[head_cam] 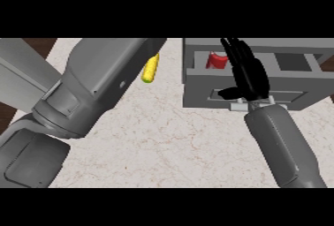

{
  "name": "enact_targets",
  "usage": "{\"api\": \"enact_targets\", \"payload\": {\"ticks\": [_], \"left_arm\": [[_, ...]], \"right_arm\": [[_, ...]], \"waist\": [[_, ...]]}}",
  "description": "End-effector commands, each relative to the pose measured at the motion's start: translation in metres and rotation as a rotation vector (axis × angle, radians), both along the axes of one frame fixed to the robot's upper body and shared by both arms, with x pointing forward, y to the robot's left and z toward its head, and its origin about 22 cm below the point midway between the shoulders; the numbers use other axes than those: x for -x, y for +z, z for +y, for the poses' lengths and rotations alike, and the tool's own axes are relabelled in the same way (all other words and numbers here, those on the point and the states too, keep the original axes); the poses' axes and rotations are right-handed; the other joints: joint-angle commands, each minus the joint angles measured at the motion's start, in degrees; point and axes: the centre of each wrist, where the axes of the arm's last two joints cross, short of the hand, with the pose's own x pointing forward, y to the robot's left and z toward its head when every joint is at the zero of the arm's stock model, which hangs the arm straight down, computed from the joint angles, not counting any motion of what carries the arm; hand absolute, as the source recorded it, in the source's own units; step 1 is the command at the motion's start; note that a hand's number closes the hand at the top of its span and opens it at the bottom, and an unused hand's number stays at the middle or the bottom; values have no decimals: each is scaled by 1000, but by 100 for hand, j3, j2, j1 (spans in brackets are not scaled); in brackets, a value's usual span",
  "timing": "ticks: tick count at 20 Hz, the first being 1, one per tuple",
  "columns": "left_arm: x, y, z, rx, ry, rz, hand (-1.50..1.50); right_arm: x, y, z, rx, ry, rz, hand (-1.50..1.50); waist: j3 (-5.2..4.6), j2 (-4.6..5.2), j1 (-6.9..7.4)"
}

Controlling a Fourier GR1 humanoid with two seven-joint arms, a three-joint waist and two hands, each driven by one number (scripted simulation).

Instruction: Pick up the can, place it into the drawer and close the drawer

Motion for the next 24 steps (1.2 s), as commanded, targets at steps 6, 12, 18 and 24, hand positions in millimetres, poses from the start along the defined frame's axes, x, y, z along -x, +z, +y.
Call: {"api": "enact_targets", "payload": {"ticks": [6,12,18,24], "left_arm": [[-3,4,31,3,-6,20,-150],[-3,-3,50,-25,8,2,-150],[0,-8,67,-19,2,15,-150],[6,-14,79,-10,-10,16,-150]], "right_arm": [[-50,16,2,13,-104,-118,-150],[-69,25,18,39,-129,-150,-150],[-84,53,23,50,-148,-184,-150],[-89,62,11,1,-144,-219,-150]], "waist": [[0,-12,210],[-1,22,338],[-3,52,424],[4,66,516]]}}
